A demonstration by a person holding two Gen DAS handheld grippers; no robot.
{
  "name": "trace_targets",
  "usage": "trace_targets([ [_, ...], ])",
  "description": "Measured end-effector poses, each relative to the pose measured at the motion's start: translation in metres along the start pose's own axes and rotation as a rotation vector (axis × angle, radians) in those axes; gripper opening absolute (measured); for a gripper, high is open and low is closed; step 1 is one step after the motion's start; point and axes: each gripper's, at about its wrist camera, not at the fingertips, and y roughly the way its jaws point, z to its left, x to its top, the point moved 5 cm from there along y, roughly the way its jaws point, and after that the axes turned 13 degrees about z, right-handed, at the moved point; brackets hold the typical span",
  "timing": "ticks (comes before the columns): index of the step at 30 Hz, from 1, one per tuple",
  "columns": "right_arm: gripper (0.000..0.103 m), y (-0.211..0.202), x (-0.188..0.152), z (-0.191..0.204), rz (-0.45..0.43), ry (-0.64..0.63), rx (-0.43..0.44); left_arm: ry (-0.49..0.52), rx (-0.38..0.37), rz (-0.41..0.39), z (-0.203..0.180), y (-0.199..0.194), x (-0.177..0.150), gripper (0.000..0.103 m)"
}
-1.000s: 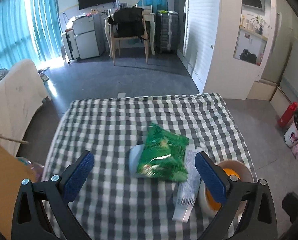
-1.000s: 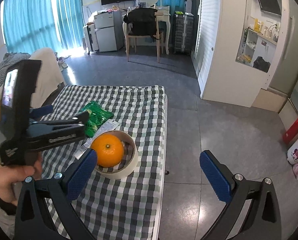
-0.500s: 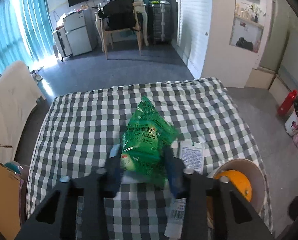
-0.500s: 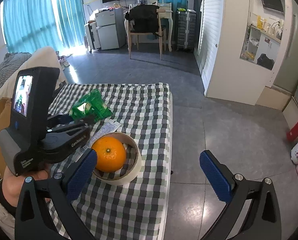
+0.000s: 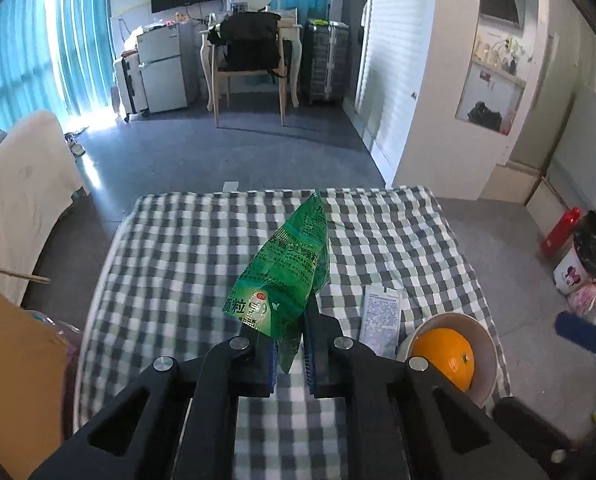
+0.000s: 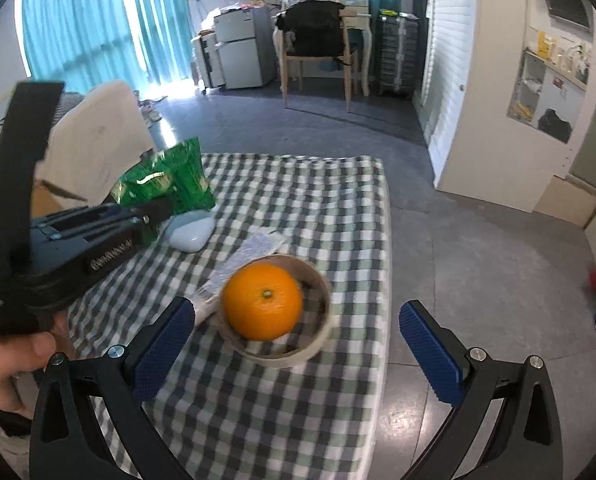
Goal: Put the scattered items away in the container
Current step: 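Grasp the green snack bag with the left gripper, then grasp the orange from the tape roll with the right gripper while left holds the bag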
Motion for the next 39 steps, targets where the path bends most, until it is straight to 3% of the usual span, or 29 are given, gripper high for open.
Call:
trace_targets([
  [9,0.098,0.023,0.008,0.019,0.06,-0.054,0.064,-0.041,0.014,-0.028,0.028,-0.034,-0.019,0.01],
  [10,0.095,0.027,0.01,0.019,0.071,-0.056,0.062,-0.046,0.017,-0.03,0.03,-0.036,-0.02,0.01],
  [14,0.063,0.047,0.012,0.02,0.134,-0.05,0.055,-0.067,0.023,-0.032,0.042,-0.042,-0.025,0.01],
  [15,0.061,0.051,0.013,0.021,0.144,-0.05,0.054,-0.07,0.025,-0.032,0.045,-0.042,-0.025,0.01],
  [27,0.059,0.055,0.016,0.019,0.167,-0.026,0.076,-0.081,0.008,-0.02,0.055,-0.038,-0.032,0.01],
  [39,0.055,0.029,0.014,0.023,0.101,-0.042,0.086,-0.078,0.005,-0.031,0.051,-0.045,-0.033,0.01],
])
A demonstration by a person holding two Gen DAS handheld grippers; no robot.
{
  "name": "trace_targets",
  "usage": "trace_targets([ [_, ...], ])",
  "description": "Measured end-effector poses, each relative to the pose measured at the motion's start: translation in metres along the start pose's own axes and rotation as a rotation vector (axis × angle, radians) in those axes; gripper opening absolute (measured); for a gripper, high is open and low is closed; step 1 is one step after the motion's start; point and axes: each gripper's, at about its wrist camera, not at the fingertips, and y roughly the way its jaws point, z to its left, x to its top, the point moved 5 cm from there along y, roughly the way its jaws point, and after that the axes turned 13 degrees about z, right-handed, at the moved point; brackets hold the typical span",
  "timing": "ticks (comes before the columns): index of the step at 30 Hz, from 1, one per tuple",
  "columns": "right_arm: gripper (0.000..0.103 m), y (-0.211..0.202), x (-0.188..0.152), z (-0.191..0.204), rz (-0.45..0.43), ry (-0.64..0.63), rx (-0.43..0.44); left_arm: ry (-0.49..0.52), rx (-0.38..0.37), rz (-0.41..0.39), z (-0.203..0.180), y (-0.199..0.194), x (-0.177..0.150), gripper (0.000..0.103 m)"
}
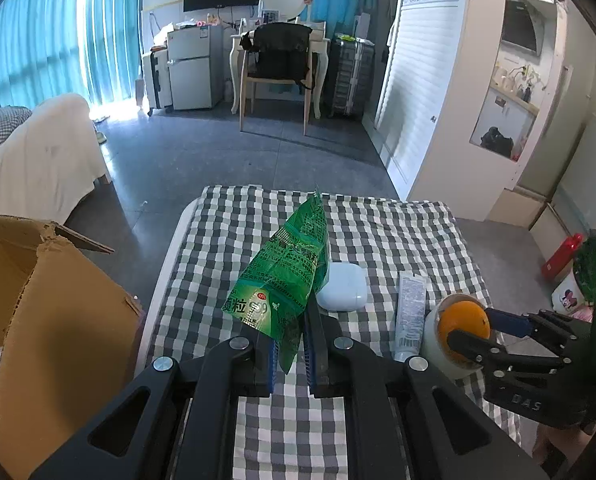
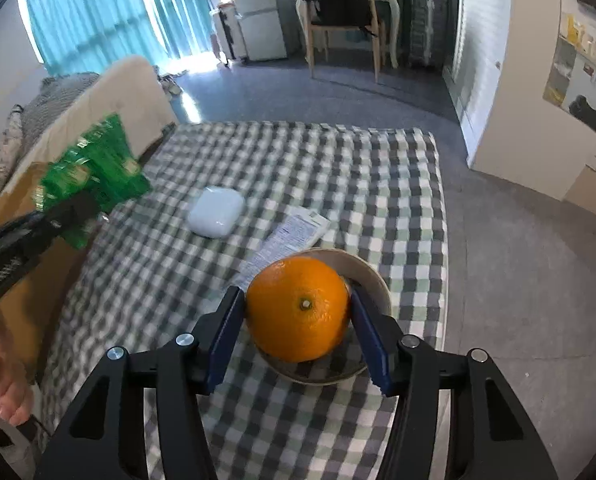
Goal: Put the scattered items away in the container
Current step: 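Grasp the orange from the tape roll with the right gripper while left holds the bag, then carry the orange and bag over the box and release both inside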
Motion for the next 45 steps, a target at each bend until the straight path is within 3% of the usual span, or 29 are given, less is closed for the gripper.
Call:
trace_targets([
  [5,0.055,0.004,0.001,0.001,0.017,-0.005,0.006,-0.003,-0.004,-0.004,0.0,-0.005,-0.001,0.01],
  [9,0.055,-0.008,-0.004,0.004,-0.017,-0.005,0.011,-0.002,0.001,-0.012,0.002,-0.012,-0.002,0.01],
  [19,0.055,-0.052,-0.017,0.051,-0.089,-0.107,0.044,-0.026,0.005,-0.045,0.015,-0.041,-0.008,0.01],
  [22,0.055,-0.047,-0.034,0.068,-0.062,-0.133,0.068,-0.034,0.012,-0.058,0.021,-0.053,-0.016,0.01],
  [29,0.055,0.008,-0.078,0.09,0.076,-0.149,0.076,-0.054,0.027,-0.06,0.037,-0.07,-0.038,0.01],
  [34,0.06,0.015,-0.078,0.092,0.066,-0.159,0.053,-0.075,0.032,-0.058,0.046,-0.075,-0.049,0.01],
  [36,0.079,0.018,-0.077,0.093,0.073,-0.159,0.02,-0.08,0.031,-0.061,0.047,-0.078,-0.052,0.01],
  [38,0.083,0.019,-0.075,0.093,0.062,-0.144,0.016,-0.08,0.031,-0.065,0.046,-0.08,-0.051,0.01],
  [45,0.084,0.031,-0.072,0.095,0.081,-0.15,-0.02,-0.073,0.031,-0.072,0.045,-0.082,-0.051,0.01],
])
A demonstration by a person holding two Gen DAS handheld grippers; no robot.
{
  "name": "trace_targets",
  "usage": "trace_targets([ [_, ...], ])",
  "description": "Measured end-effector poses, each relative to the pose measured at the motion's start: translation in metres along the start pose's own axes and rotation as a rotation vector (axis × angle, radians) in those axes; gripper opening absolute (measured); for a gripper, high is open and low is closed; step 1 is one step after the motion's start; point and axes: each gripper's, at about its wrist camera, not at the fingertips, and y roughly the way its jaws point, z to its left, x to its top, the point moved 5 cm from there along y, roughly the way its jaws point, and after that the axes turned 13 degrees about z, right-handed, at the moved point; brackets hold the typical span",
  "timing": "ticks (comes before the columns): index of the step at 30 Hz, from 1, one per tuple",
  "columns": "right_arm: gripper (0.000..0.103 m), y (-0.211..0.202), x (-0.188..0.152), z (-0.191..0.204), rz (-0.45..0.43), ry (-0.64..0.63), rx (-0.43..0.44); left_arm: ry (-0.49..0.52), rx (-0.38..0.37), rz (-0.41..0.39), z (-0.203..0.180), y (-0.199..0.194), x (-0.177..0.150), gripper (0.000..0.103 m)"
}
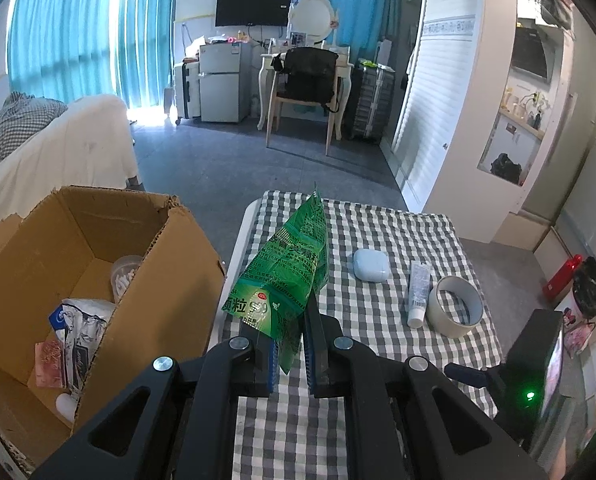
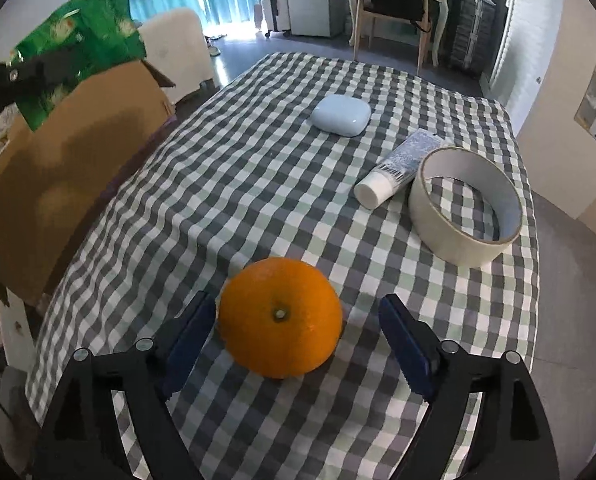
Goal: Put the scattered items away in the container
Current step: 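Carry the orange and bag over the box and release both inside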
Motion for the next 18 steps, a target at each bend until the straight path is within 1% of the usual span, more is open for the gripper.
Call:
trace_targets([
  [1,0.084,0.0,0.0,0.001,0.0,-0.005,-0.006,-0.002,0.0,-0.001,0.0,0.0,0.0,0.01],
  [2,0.079,-0.001,0.0,0.002,-0.004,-0.005,-0.008,-0.004,0.0,-0.001,0.0,-0.001,0.0,0.01],
  [3,0.061,-0.003,0.0,0.002,-0.004,-0.004,-0.006,-0.006,0.0,-0.001,0.0,-0.001,0.0,0.01],
  [4,0.057,-0.004,0.001,0.002,0.0,0.001,0.01,-0.008,0.001,-0.002,0.001,-0.002,-0.001,0.01],
  [7,0.057,-0.008,0.0,0.005,0.017,0.003,0.005,-0.014,-0.001,-0.009,0.006,-0.007,-0.003,0.01],
  [10,0.057,-0.019,-0.001,0.009,0.002,-0.006,-0.003,-0.018,-0.002,-0.021,0.007,-0.015,-0.005,0.01],
  [13,0.057,-0.035,0.001,0.015,-0.021,-0.014,-0.012,-0.021,-0.004,-0.033,0.007,-0.024,-0.005,0.01],
  [18,0.057,-0.073,0.007,0.032,-0.091,-0.046,-0.031,-0.032,-0.006,-0.063,0.017,-0.046,-0.007,0.01],
])
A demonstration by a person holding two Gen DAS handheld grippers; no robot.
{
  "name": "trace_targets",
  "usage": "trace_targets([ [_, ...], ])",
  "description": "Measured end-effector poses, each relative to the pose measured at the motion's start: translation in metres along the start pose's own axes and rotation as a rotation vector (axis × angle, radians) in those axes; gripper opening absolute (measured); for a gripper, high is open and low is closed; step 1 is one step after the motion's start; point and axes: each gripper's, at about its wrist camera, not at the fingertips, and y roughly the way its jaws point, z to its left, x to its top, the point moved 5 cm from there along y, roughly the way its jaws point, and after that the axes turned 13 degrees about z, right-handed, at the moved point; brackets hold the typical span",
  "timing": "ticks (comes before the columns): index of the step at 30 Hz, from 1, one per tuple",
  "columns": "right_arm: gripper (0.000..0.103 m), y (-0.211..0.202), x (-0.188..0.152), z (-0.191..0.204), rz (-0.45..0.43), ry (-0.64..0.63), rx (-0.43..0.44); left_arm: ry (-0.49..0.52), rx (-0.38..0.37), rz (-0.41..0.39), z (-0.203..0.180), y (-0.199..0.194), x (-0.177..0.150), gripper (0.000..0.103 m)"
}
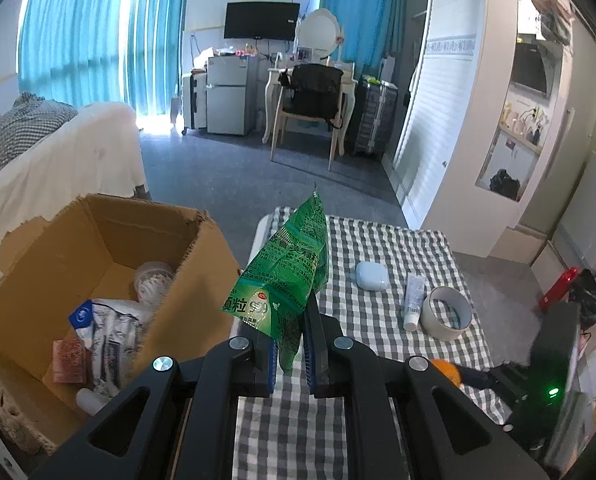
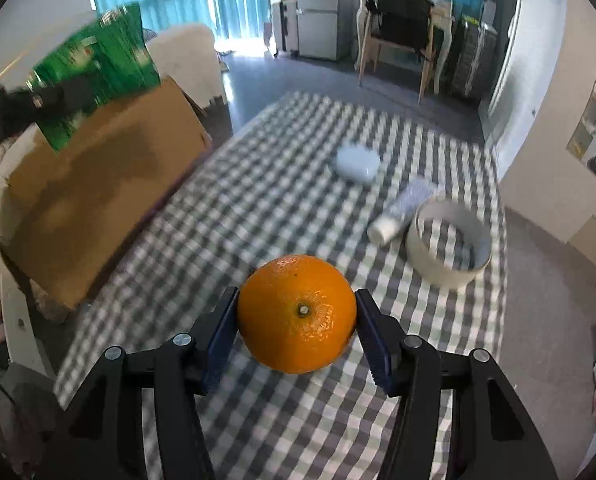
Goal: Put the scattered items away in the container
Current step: 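Carry the orange and bag over the box and release both inside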
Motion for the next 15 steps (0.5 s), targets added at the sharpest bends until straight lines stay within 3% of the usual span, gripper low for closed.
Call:
trace_targets([
  [8,0.057,-0.063,0.033,0.061,-0.127,-0.11,0.026,-0.053,0.05,-0.059,0.056,-0.046,0.003,0.01],
  [15,0.057,-0.076,0.064,0.128,-0.183,-0.193,0.09,-0.136,0.158,-0.064,0.13,-0.063,-0.006,0.01],
])
